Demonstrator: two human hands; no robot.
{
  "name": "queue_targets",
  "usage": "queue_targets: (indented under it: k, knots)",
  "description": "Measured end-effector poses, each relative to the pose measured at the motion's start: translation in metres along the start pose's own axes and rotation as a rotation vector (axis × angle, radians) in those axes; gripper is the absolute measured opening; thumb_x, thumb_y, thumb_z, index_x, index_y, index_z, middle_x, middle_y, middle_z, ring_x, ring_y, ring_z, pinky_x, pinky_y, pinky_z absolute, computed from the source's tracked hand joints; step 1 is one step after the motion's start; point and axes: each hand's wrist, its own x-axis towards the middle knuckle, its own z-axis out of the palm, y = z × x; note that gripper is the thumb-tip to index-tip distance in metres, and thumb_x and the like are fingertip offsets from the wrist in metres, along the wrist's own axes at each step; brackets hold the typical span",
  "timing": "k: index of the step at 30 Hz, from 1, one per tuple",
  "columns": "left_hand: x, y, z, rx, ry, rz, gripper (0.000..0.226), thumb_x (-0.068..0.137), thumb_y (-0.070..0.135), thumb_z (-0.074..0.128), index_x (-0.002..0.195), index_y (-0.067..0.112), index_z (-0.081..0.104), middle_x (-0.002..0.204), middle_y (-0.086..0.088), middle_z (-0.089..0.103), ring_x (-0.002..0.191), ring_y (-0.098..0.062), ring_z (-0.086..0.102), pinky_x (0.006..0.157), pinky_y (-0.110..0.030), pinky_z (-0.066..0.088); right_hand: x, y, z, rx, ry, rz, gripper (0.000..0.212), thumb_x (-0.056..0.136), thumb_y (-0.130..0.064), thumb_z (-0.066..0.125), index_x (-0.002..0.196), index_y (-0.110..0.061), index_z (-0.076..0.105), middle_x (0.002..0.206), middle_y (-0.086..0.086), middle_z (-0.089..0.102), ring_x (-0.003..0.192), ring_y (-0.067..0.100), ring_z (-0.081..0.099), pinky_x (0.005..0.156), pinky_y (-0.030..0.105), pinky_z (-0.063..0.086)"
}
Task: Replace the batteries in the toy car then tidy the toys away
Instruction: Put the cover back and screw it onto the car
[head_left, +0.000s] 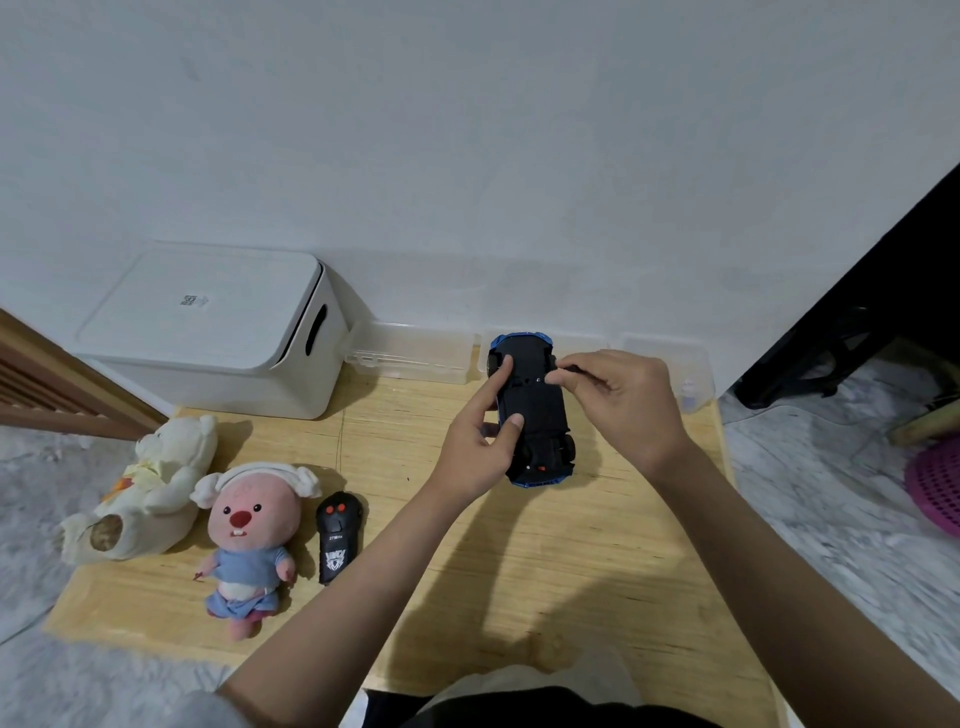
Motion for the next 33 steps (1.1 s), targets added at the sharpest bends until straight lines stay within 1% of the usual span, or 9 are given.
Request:
queue_targets:
  k: [3,6,9,12,14,20,23,29,33]
  knots:
    - [0.001,0.001,0.002,0.021,-0.013,0.035,0.062,0.093,0.003,0.052,0.137,0.043,0.036,0.134,-0.015,0.051,0.104,-0.038,0.053,0.077,-0.023,0.052,0.003,-0.003,0.001,0.014,0.074,0.043,0.014,0.084,-0.021,0.067,0.081,-0.010,0.076,0.070,0.006,0.069,0.065,0.018,0.063,0.059,0.026,0.049]
    - [0.000,0.002,0.004,0.016,-0.003,0.035,0.062,0.093,0.003,0.051,0.137,0.044,0.035,0.136,-0.014,0.049,0.104,-0.038,0.052,0.075,-0.022,0.052,0.004,-0.005,-0.001,0.071,0.122,0.137,0.007,0.085,-0.014,0.069,0.082,-0.013,0.075,0.073,0.003,0.069,0.066,0.007,0.061,0.061,0.012,0.047]
    - [0.000,0.002,0.003,0.033,0.008,0.039,0.062,0.093,0.002,0.051,0.138,0.042,0.035,0.136,-0.014,0.048,0.102,-0.035,0.052,0.072,-0.016,0.048,0.004,-0.005,-0.003,0.104,0.152,0.192,0.003,0.083,-0.012,0.070,0.085,-0.013,0.072,0.073,-0.001,0.069,0.067,0.011,0.063,0.065,0.019,0.052]
    - [-0.002,0.002,0.002,0.050,0.009,0.063,0.061,0.093,0.001,0.052,0.142,0.034,0.036,0.134,-0.009,0.052,0.091,-0.006,0.056,0.075,-0.013,0.047,0.005,-0.005,-0.007,0.064,0.126,0.162,0.002,0.081,-0.013,0.073,0.082,-0.012,0.071,0.068,-0.007,0.066,0.065,0.014,0.064,0.066,0.030,0.055]
    - [-0.001,0.001,0.001,0.067,0.020,0.072,0.061,0.092,0.002,0.053,0.141,0.035,0.035,0.133,-0.008,0.053,0.098,0.004,0.053,0.079,-0.015,0.048,0.006,-0.006,-0.009,0.028,0.090,0.117,0.004,0.078,-0.015,0.076,0.078,-0.012,0.074,0.067,-0.010,0.065,0.063,0.011,0.063,0.065,0.030,0.054]
    - [-0.002,-0.004,0.001,0.082,0.010,0.082,0.060,0.089,0.013,0.053,0.141,0.038,0.036,0.134,0.004,0.055,0.115,-0.008,0.053,0.085,-0.020,0.049,0.010,-0.005,-0.008,-0.067,0.106,0.097,0.012,0.075,-0.022,0.078,0.071,-0.011,0.075,0.064,0.004,0.066,0.060,0.017,0.058,0.060,0.023,0.047]
    - [-0.002,-0.005,0.003,0.084,0.002,0.082,0.060,0.087,0.016,0.052,0.141,0.039,0.037,0.134,0.004,0.055,0.112,-0.008,0.053,0.083,-0.018,0.048,0.010,-0.008,-0.006,0.025,0.120,0.152,0.005,0.077,-0.014,0.076,0.075,-0.011,0.074,0.068,0.003,0.069,0.063,0.017,0.060,0.063,0.028,0.050]
    - [0.000,-0.007,0.000,0.060,0.023,0.072,0.060,0.093,0.004,0.053,0.140,0.037,0.036,0.133,-0.011,0.053,0.098,0.000,0.054,0.076,-0.015,0.049,0.011,-0.015,-0.013,0.071,0.023,0.214,0.004,0.078,-0.010,0.075,0.076,-0.013,0.074,0.070,-0.011,0.068,0.067,0.005,0.063,0.066,0.012,0.049]
    - [0.001,-0.005,-0.005,0.068,0.033,0.072,0.061,0.093,0.004,0.053,0.140,0.039,0.035,0.127,-0.006,0.055,0.099,-0.004,0.055,0.076,-0.016,0.050,0.009,-0.014,-0.019,0.067,-0.083,0.261,0.010,0.084,-0.004,0.067,0.085,-0.012,0.074,0.076,-0.004,0.070,0.071,0.011,0.068,0.073,0.025,0.057]
